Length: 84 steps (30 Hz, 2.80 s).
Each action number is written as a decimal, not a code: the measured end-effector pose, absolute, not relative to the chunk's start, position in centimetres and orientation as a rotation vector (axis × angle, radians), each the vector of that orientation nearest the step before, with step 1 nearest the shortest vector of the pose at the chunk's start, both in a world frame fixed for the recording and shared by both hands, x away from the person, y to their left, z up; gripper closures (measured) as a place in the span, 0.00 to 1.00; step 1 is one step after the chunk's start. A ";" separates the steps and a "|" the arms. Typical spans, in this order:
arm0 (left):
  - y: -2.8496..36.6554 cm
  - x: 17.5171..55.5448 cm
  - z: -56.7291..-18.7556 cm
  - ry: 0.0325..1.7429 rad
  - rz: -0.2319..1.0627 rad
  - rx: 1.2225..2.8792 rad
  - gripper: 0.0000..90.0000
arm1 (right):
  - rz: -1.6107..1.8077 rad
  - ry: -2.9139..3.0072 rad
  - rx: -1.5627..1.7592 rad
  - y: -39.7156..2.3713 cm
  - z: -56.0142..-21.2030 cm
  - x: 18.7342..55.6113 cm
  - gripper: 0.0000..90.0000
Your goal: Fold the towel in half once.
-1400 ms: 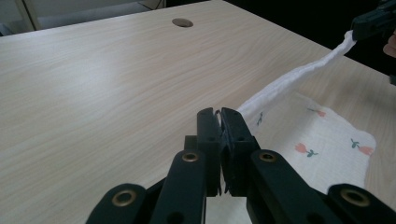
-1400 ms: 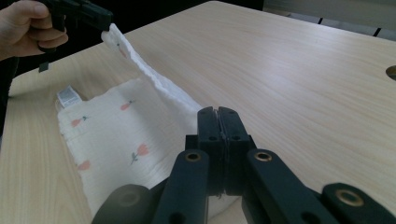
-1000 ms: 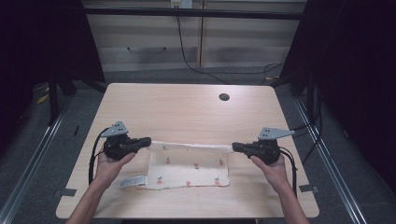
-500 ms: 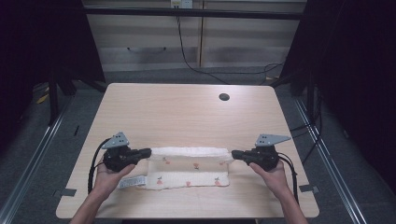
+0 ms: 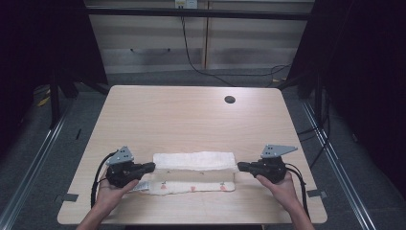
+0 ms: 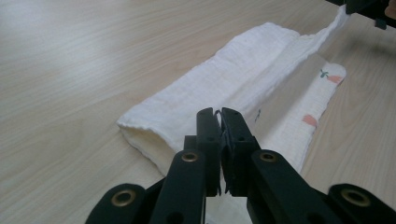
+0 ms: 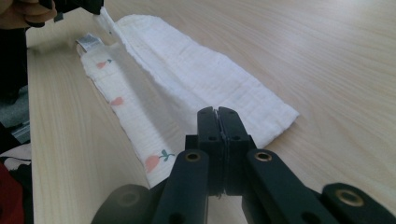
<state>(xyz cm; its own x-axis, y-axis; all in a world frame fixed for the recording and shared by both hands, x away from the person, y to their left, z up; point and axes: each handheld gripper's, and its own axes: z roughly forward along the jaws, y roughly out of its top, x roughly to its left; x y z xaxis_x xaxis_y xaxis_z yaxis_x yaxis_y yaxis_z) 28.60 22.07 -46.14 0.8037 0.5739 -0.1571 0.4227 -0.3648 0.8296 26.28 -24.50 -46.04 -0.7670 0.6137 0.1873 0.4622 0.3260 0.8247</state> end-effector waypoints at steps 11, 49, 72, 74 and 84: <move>22.3 27.7 -47.4 0.726 0.152 2.069 0.96 | 1.420 2.454 1.006 -24.5 -46.7 25.3 0.99; 23.4 27.7 -48.1 0.785 0.110 2.047 0.82 | 1.395 2.483 1.053 -24.8 -47.5 23.8 0.74; 20.9 32.3 -48.5 0.798 0.100 2.085 0.75 | 1.321 2.454 1.093 -23.3 -47.7 32.5 0.77; 20.9 32.2 -48.8 0.804 0.095 2.091 0.74 | 1.326 2.454 1.103 -23.1 -47.9 33.2 0.77; 21.1 32.6 -49.3 0.817 0.059 2.104 0.63 | 1.279 2.518 1.093 -21.9 -49.7 34.2 0.73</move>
<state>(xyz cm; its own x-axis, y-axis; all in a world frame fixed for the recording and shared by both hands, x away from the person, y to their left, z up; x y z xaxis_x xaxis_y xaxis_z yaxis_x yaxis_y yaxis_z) 32.63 21.10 -49.31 0.7847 0.5713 -0.2404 0.5311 -0.4199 0.7359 34.22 -21.94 -49.74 -0.7338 0.6459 0.2105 0.5509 0.3845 0.7407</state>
